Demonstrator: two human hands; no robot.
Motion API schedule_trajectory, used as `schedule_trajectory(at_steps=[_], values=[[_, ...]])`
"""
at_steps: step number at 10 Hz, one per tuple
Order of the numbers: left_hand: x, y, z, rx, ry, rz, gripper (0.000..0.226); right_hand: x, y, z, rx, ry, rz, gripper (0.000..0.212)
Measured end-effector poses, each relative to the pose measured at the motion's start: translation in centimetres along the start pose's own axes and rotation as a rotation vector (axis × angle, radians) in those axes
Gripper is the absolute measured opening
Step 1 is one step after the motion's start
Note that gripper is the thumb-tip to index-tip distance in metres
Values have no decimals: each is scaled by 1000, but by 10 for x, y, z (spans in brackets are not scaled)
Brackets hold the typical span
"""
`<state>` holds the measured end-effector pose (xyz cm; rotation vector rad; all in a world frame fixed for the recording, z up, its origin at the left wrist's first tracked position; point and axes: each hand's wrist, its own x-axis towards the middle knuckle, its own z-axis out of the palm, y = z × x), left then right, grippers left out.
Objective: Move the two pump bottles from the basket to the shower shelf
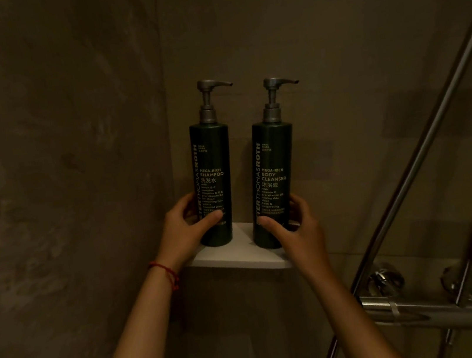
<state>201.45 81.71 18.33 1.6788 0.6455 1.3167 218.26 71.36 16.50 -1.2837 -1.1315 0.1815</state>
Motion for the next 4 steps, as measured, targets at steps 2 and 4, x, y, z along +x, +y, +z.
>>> schedule_trajectory(at_steps=[2, 4], values=[[-18, -1, 6, 104, 85, 60, 59, -16, -5, -8, -46, 1, 45, 64], [-47, -3, 13, 338, 189, 210, 56, -39, -13, -27, -187, 63, 23, 68]])
